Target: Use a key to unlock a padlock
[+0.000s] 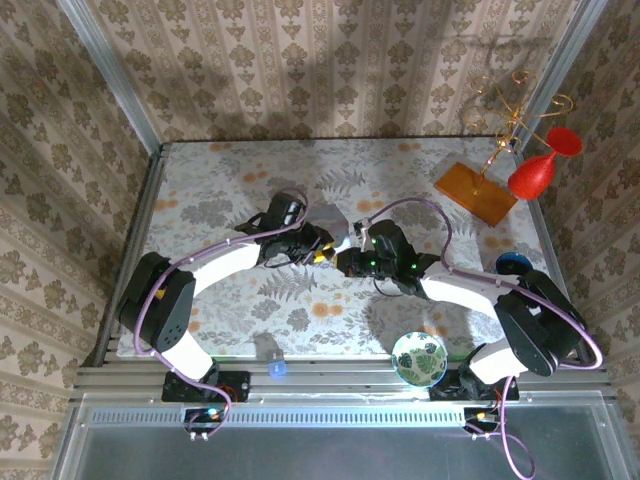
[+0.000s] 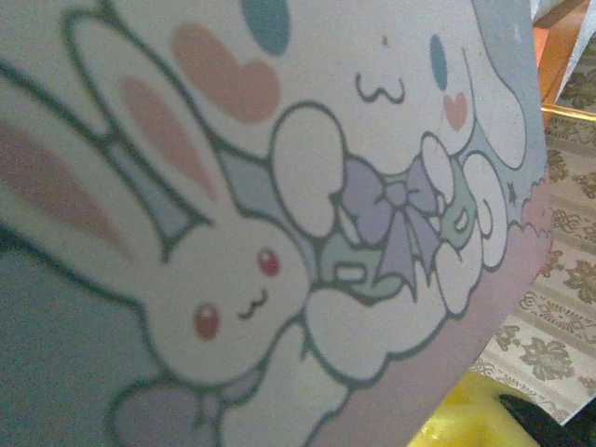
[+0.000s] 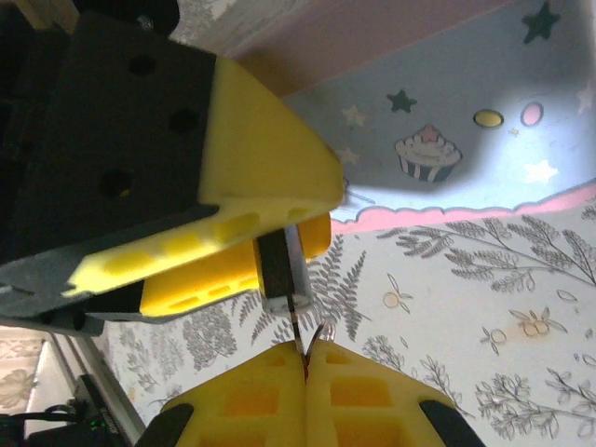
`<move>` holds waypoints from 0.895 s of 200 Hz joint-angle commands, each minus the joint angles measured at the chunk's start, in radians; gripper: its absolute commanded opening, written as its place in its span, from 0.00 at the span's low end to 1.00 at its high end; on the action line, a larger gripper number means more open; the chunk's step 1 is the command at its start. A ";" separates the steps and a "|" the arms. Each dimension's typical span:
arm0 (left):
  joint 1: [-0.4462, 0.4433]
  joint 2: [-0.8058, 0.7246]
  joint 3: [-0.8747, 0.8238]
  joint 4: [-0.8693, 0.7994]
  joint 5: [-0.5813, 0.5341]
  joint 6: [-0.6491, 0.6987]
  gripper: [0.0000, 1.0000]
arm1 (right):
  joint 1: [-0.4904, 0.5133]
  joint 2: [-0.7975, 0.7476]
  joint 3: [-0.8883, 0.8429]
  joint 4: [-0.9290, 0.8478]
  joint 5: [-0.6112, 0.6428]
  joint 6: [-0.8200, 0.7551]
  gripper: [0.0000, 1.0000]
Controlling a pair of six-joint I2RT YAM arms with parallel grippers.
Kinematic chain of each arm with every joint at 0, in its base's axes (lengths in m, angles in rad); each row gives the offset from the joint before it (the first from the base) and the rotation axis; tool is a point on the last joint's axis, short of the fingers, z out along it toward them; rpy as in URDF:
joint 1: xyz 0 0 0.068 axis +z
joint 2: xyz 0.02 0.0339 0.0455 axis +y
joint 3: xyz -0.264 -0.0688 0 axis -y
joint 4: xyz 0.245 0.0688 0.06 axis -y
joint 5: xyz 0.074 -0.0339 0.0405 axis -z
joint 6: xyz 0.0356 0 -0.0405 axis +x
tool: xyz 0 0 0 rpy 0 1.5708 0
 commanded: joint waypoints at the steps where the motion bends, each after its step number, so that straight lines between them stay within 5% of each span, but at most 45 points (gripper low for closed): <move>1: -0.013 0.005 0.003 0.019 0.057 0.009 0.00 | -0.041 0.043 0.021 0.127 -0.087 0.030 0.00; 68: -0.018 0.004 -0.010 0.048 0.060 0.000 0.00 | -0.063 0.085 0.045 0.169 -0.126 0.065 0.00; 179: -0.001 -0.026 -0.024 0.120 0.040 0.028 0.00 | -0.148 0.432 -0.056 1.045 -0.381 0.733 0.00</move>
